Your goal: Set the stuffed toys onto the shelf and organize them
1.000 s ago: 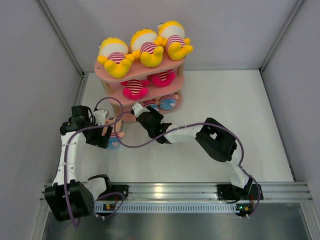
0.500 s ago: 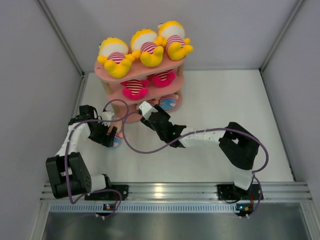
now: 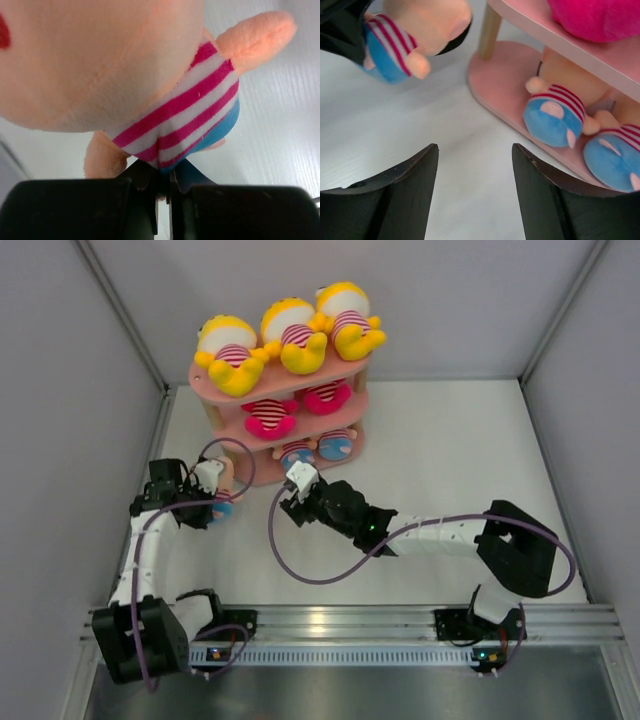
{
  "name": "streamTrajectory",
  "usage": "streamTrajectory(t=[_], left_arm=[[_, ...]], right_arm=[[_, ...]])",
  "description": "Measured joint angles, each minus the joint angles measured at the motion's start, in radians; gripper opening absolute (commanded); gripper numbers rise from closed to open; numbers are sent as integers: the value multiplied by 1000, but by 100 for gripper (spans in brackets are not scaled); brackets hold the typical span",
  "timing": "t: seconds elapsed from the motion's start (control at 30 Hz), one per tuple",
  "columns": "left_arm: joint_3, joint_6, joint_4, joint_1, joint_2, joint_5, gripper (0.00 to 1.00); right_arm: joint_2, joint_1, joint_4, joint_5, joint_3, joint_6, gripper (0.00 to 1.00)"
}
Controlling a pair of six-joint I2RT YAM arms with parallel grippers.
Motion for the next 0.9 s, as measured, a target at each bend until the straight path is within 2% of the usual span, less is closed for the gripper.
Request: streamTrajectory(t=[0.17, 0.33, 0.53, 0.9], left_arm=[[35, -24, -54, 0, -187, 14, 0], [81, -45, -110, 0, -189, 29, 0], [104, -52, -185, -1, -189, 53, 0], [136, -24, -249, -34, -175, 121, 0]], right_arm=[[31, 47, 76, -91, 17, 20, 62], [122, 115, 126, -159, 114, 45, 63], [229, 129, 145, -182, 240, 90, 64], [250, 136, 127, -179, 263, 100, 66]])
